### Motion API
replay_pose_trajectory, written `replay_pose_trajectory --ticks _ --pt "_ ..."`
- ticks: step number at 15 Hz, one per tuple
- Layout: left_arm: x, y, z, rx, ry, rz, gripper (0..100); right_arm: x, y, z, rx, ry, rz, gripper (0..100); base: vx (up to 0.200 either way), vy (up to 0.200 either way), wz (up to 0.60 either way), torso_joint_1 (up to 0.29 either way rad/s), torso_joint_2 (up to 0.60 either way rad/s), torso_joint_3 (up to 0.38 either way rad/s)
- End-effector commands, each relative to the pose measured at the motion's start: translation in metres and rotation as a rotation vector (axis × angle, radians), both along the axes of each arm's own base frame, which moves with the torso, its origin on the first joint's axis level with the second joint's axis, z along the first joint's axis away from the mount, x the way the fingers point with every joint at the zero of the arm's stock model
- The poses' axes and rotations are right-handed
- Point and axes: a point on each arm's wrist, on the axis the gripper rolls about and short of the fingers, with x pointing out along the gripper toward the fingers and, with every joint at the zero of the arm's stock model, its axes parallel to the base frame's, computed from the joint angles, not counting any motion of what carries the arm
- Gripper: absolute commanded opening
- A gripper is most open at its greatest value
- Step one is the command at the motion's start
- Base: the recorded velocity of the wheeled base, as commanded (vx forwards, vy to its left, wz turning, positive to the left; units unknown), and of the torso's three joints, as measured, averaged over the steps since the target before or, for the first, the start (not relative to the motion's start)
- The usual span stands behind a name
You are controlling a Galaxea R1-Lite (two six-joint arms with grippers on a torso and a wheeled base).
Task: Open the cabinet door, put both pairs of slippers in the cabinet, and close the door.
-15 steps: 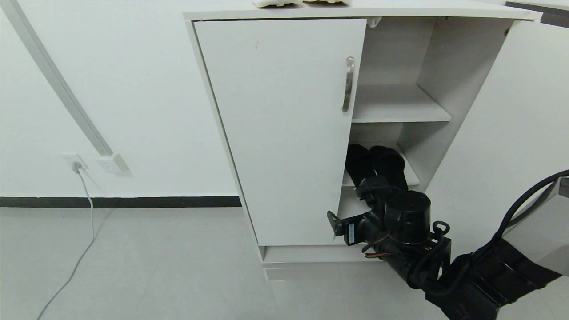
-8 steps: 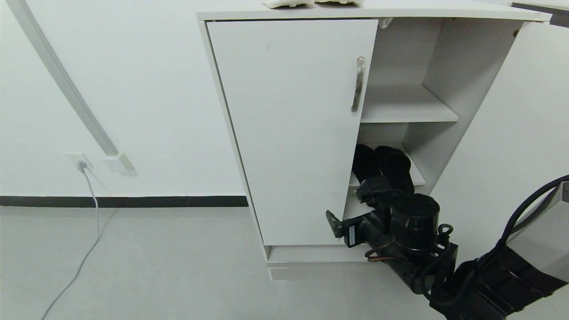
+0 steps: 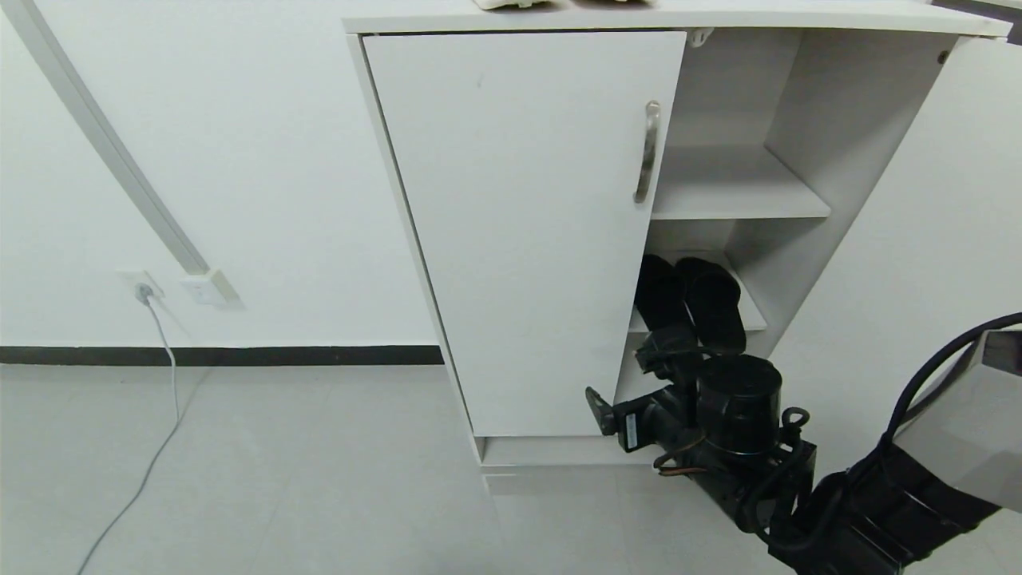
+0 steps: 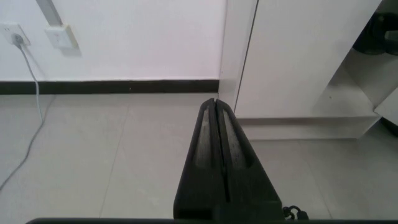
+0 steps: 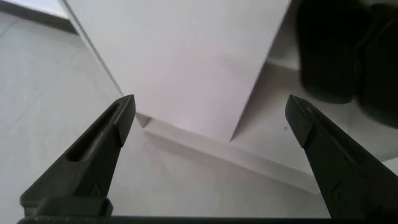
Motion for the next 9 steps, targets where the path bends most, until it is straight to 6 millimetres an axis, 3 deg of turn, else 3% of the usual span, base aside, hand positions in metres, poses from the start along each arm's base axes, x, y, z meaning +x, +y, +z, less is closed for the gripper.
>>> replay_pose_trajectory --ticks 1,4,9 --pt "0.0001 0.0000 0.0003 0.000 -0.001 0.000 0 0.0002 0.0015 -0.0025 0.000 0.002 0.002 100 0.000 0.000 0.00 0.061 -0.46 -0.388" --pt "0.0001 0.0000 0.0003 0.000 -0.001 0.000 0 -0.0005 0.0025 -0.0024 0.001 0.002 0.010 100 0.000 0.000 0.00 0.056 -0.55 -0.360" --pt "0.0001 0.0000 0.0003 0.000 -0.001 0.000 0 -0.0065 0.0044 -0.0034 -0.004 0.008 0.034 100 0.000 0.000 0.00 0.139 -0.47 -0.339"
